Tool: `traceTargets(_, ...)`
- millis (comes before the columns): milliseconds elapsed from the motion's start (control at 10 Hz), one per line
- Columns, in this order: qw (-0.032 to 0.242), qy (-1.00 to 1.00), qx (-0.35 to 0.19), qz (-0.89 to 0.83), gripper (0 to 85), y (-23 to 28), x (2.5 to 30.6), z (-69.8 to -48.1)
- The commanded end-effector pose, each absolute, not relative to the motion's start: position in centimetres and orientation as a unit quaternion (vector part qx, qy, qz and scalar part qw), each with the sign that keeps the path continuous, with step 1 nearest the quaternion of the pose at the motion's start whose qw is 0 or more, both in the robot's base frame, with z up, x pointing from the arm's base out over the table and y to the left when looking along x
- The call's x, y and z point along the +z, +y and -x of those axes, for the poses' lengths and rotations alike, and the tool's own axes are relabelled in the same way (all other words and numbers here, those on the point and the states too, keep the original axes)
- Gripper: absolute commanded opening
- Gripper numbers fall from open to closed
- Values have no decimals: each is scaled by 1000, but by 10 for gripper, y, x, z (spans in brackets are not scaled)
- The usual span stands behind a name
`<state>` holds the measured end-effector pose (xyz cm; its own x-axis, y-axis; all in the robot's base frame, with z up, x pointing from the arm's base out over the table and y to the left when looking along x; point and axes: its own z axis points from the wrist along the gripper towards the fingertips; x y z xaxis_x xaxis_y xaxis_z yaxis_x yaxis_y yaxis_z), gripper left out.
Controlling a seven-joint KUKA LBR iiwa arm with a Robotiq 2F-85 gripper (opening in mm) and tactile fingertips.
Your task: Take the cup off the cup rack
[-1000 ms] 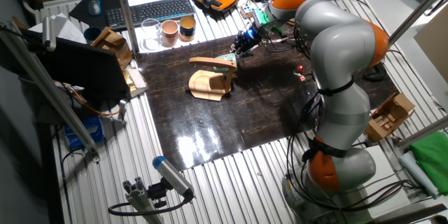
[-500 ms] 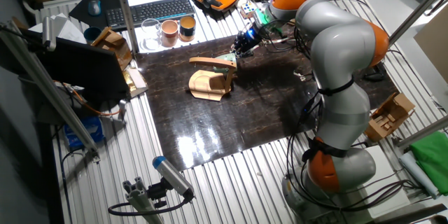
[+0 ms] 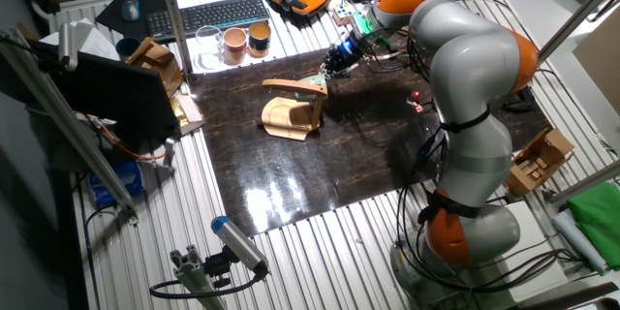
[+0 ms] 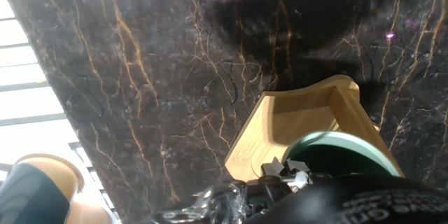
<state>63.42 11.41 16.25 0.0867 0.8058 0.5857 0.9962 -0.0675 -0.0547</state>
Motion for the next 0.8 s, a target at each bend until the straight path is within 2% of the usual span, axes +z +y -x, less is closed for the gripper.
traceTargets(0,232,-639,-207,704,10,114,162,-634)
traceTargets(400,232,-629,-219,709,10,113,164,-633)
traceTargets(700,219,-624,-218,718,10,109,168,-631)
